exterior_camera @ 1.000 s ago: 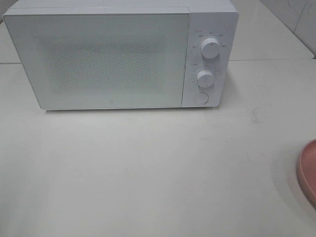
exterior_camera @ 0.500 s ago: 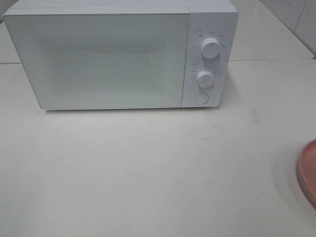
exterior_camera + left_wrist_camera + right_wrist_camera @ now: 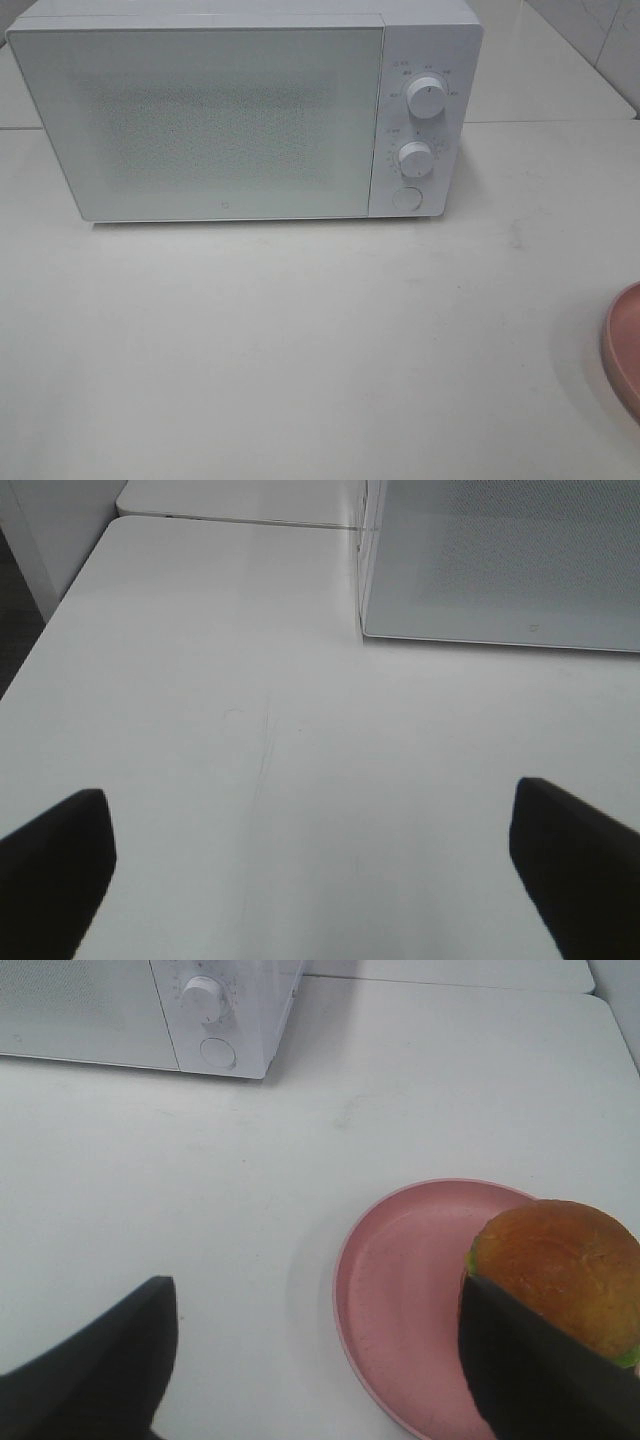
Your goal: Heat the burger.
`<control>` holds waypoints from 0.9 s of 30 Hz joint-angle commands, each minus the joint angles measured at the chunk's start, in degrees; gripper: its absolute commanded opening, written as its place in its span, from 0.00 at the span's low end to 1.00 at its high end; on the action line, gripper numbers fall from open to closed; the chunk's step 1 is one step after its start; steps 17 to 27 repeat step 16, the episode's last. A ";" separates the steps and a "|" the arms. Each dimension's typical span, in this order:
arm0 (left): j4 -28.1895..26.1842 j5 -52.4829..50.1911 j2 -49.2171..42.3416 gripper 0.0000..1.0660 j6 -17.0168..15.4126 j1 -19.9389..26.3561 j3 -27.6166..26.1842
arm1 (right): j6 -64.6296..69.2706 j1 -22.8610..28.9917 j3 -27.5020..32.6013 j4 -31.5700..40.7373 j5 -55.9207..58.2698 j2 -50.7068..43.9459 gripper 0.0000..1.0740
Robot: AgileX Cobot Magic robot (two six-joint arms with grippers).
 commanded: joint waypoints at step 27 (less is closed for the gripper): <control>-0.46 -0.11 -1.43 0.94 0.00 0.11 0.23 | -0.52 -0.34 0.06 0.17 0.00 -1.15 0.70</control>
